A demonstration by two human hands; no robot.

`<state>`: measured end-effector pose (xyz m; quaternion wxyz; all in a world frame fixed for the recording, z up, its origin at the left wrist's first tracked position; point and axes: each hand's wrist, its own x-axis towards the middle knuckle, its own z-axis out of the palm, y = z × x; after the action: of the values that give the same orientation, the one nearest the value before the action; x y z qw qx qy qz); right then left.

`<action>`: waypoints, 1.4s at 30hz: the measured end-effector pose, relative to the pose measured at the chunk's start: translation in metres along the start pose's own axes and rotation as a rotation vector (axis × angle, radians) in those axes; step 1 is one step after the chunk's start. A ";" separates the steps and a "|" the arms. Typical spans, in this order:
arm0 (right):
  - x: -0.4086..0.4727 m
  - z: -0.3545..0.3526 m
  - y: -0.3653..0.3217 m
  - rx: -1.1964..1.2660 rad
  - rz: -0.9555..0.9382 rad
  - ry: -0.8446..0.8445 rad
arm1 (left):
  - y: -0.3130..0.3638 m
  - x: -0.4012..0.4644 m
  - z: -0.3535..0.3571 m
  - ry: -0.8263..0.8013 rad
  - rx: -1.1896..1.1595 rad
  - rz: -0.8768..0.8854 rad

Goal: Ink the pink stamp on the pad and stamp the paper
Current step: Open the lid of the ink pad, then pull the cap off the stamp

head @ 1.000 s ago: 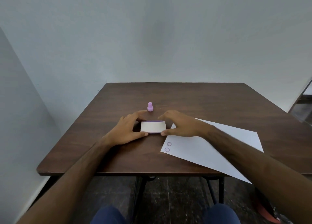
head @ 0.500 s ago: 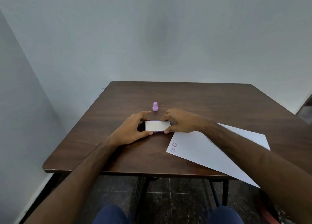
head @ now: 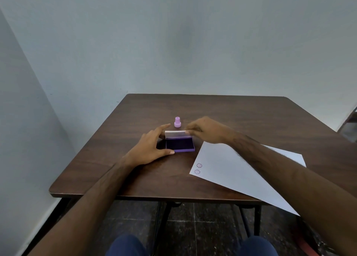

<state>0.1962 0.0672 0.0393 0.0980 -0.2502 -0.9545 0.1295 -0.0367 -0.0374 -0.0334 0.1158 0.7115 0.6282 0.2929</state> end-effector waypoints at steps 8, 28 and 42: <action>0.018 0.000 0.016 0.122 0.133 0.155 | 0.002 0.002 -0.003 0.003 -0.014 -0.069; 0.009 -0.002 0.023 0.889 0.730 0.072 | 0.002 0.007 -0.002 -0.025 0.028 -0.173; 0.068 0.008 0.020 0.134 0.424 0.225 | -0.002 0.040 0.005 0.243 0.063 -0.239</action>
<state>0.1456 0.1168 0.0342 0.1908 -0.4507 -0.8530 0.1816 -0.0341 0.0024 -0.0276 0.0508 0.5944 0.7265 0.3412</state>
